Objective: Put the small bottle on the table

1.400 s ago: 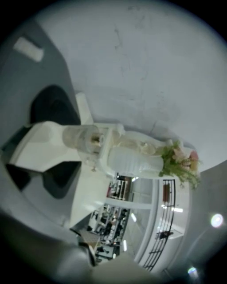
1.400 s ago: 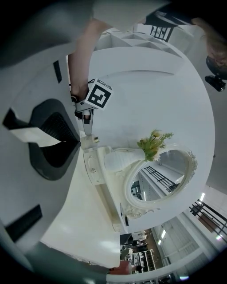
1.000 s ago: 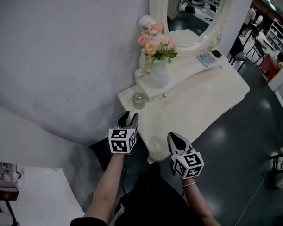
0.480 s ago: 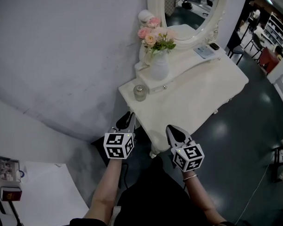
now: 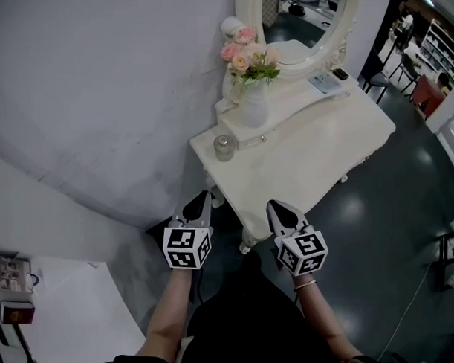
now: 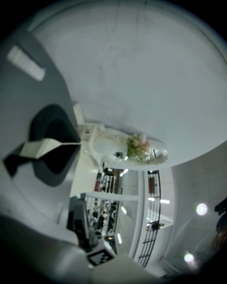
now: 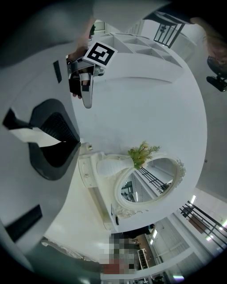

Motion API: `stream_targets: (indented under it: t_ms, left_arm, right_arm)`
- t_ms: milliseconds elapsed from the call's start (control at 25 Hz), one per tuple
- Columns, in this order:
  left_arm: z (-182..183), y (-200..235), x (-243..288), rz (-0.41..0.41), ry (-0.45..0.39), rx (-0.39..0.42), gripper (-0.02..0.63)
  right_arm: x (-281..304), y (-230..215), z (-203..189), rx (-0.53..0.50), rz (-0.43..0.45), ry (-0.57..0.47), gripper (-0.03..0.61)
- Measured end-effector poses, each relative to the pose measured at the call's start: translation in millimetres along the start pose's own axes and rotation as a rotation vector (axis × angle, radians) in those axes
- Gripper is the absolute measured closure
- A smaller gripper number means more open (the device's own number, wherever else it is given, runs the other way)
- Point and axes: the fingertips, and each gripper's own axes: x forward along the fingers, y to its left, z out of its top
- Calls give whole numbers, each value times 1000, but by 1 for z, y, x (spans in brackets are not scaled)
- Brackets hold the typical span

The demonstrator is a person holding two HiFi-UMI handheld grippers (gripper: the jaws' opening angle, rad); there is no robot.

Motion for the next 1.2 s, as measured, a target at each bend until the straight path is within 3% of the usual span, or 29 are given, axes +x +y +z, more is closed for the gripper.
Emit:
stream_targets:
  t_ms: [1200]
  left_arm:
    - [-11, -16, -9, -40, 11, -28, 606]
  right_arm:
    - [-6, -1, 2, -38, -18, 0, 574]
